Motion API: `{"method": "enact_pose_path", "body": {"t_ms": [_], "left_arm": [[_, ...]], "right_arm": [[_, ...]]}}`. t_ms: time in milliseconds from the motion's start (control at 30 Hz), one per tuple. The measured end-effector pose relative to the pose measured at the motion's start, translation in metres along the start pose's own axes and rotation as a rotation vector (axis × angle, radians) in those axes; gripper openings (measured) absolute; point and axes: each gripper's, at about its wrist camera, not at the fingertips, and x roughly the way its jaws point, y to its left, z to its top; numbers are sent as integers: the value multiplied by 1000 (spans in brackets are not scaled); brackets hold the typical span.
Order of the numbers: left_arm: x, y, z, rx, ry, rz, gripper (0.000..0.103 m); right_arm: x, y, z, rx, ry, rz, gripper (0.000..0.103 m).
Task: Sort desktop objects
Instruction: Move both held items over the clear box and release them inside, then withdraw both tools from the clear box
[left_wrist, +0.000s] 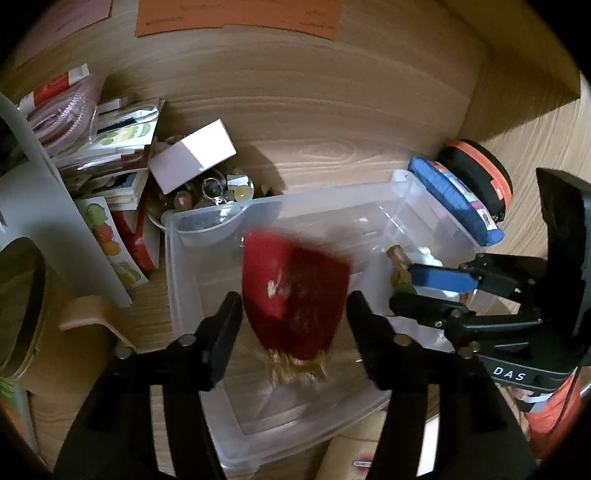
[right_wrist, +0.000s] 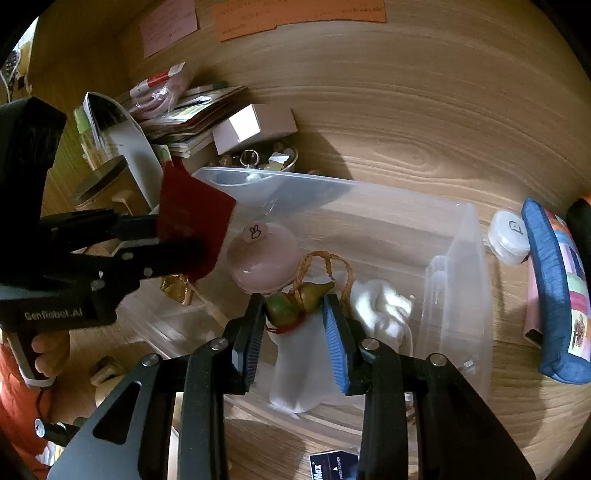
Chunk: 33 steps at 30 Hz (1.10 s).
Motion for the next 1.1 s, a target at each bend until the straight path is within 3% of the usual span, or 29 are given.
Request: {"method": "enact_pose_path", "body": {"t_ms": [100,200,433,567,767,1100], "left_arm": [[0,-2,0,8,-5,6,65],[-1,-2,0,14,-10,13,67],[-1,-1,1,8,-5,29,74],[-6,1,2,-6,-14,38,91],[-21,3,7,-15,-56,14,91],[-74,5,4,-28,-140,45,97]], "right_arm": [[-4,2,0,-15,-6,-20,35],[-12,4,1,-26,-33,-27,48],[-23,6,3,-29,-79,-46,56],[-23,4,5,-4,-80,-34,61],[-29,4,8,21,-101,18,64],[-55,0,18,48,-177,36,64]]}}
